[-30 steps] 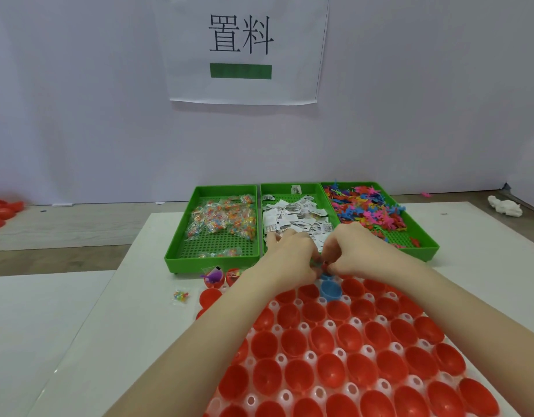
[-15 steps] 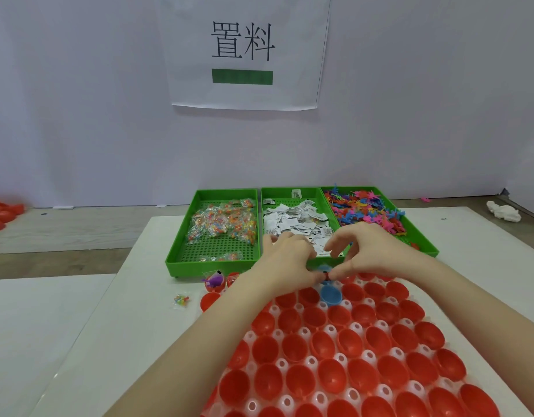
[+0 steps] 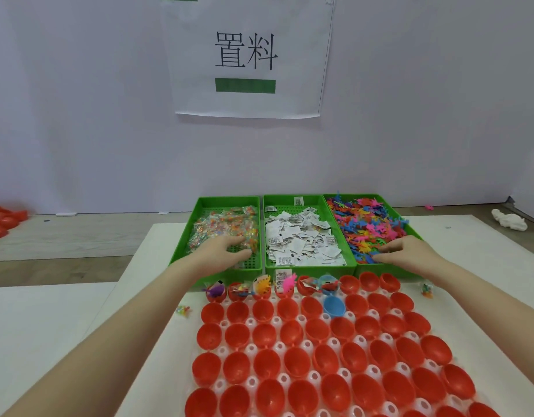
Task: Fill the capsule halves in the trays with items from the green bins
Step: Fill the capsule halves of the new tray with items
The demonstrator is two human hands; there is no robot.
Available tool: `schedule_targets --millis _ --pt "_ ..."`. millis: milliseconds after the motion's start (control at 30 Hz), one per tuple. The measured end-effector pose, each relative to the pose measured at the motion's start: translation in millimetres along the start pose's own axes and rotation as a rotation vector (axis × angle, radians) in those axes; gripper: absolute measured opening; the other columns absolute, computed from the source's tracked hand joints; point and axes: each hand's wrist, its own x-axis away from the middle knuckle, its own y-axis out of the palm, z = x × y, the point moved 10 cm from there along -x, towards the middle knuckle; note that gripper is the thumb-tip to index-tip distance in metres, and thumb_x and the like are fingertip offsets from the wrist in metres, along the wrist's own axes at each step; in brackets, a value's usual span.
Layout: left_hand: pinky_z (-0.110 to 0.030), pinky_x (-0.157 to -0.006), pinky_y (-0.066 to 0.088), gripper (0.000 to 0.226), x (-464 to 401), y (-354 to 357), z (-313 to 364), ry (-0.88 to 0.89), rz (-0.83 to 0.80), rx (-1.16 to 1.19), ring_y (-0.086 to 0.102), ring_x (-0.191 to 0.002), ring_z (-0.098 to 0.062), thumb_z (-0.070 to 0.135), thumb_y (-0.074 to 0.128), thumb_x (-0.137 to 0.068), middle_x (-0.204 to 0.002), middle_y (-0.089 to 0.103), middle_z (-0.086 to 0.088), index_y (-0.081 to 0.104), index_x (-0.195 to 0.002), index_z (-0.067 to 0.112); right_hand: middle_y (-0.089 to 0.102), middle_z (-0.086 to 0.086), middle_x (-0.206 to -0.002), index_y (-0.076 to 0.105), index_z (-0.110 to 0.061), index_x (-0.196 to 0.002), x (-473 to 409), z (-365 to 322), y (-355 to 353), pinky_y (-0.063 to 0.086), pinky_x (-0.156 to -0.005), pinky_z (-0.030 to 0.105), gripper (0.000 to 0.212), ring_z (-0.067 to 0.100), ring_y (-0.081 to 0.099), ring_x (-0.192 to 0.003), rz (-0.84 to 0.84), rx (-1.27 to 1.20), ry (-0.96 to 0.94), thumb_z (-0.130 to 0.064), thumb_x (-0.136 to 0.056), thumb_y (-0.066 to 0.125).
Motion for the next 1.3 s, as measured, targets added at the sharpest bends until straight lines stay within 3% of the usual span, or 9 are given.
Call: schedule_targets --millis 167,300,400,533,733,800,933,1167,1300 --pt "-0.030 -0.098 0.036 0.070 -9.7 3.2 6.4 -0.002 0.044 -0.004 0.050 -0.118 -0.021 0.031 0.070 -0.081 -0.128 0.057 0.000 0.036 -0.141 0.017 0.069 0.013 -0.095 0.072 -0.005 -0.083 -0.8 -10.9 -11.8 0.038 -0.070 0.027 0.022 0.016 0.053 -0.080 0.164 0.036 -0.052 -0.022 -0.071 0.079" --pt "-0.024 -0.080 0.036 0.075 -12.3 2.9 4.9 -0.003 0.079 0.077 0.052 -0.089 -0.012 0.027 0.074 -0.077 -0.093 0.061 0.004 0.035 -0.140 0.016 0.064 0.006 -0.092 0.059 -0.019 -0.057 5.8 -14.1 -21.5 0.035 -0.068 0.028 0.026 0.019 0.052 -0.086 0.263 0.099 -0.073 -0.027 -0.070 0.080" --pt "-0.022 -0.078 0.036 0.076 -13.7 7.4 0.5 -0.027 0.034 0.109 0.053 -0.085 -0.011 0.022 0.074 -0.078 -0.080 0.057 0.005 0.032 -0.141 0.018 0.062 0.000 -0.081 0.063 -0.017 -0.058 9.5 -14.0 -28.5 0.034 -0.066 0.028 0.023 0.025 0.057 -0.093 0.326 0.091 -0.109 -0.026 -0.068 0.081" --pt "-0.022 -0.069 0.045 0.076 -10.7 -3.7 -13.2 -0.111 0.085 0.139 0.053 -0.073 -0.012 0.017 0.076 -0.075 -0.084 0.054 0.002 0.034 -0.139 0.013 0.060 -0.003 -0.063 0.065 -0.016 -0.056 15.9 -12.8 -43.2 0.031 -0.054 0.026 0.021 0.012 0.053 -0.061 0.452 -0.103 -0.175 -0.024 -0.066 0.082" --pt "-0.025 -0.066 0.041 0.041 -0.9 -21.7 -32.8 -0.267 0.057 -0.191 0.051 -0.073 -0.014 0.051 0.073 -0.071 -0.079 0.058 0.001 0.062 -0.084 0.013 0.065 0.010 -0.071 0.059 -0.011 -0.075 17.4 -5.2 -50.7 0.048 -0.050 0.021 0.014 0.008 0.059 -0.048 0.520 -0.408 -0.119 -0.017 -0.082 0.069" --pt "-0.027 -0.073 0.047 0.050 0.0 -20.6 -37.3 -0.296 0.002 -0.235 0.056 -0.082 -0.016 0.056 0.069 -0.072 -0.090 0.063 -0.001 0.063 -0.095 0.012 0.063 0.012 -0.076 0.057 -0.007 -0.088 17.1 -6.8 -49.2 0.048 -0.050 0.026 0.010 0.011 0.057 -0.048 0.534 -0.442 -0.093 -0.016 -0.090 0.059" --pt "-0.027 -0.086 0.045 0.061 5.0 -20.1 -41.6 -0.332 -0.079 -0.299 0.054 -0.100 -0.020 0.050 0.062 -0.082 -0.114 0.059 -0.006 0.053 -0.124 0.006 0.059 0.004 -0.076 0.053 -0.013 -0.101 9.7 -36.8 -26.2 0.042 -0.052 0.029 0.008 0.014 0.050 -0.055 0.357 -0.371 -0.122 -0.014 -0.095 0.047" --pt "-0.024 -0.076 0.045 0.020 15.6 -44.1 -37.1 -0.266 0.128 -0.143 0.059 -0.088 -0.019 0.008 0.067 -0.082 -0.100 0.067 -0.008 0.070 -0.102 0.009 0.062 0.004 -0.093 0.058 -0.014 -0.104 7.1 -98.9 29.5 0.034 -0.045 0.018 0.026 0.008 0.043 -0.051 0.025 0.024 -0.282 -0.007 -0.096 0.035" --pt "-0.023 -0.065 0.042 0.021 19.1 -35.3 -40.7 -0.238 0.091 -0.153 0.055 -0.073 -0.015 0.029 0.058 -0.091 -0.081 0.061 -0.005 0.068 -0.085 0.011 0.064 0.005 -0.114 0.060 -0.014 -0.119 4.0 -99.0 50.3 0.046 -0.077 0.030 0.041 0.022 0.060 -0.098 -0.065 0.397 -0.219 -0.037 -0.085 0.058"
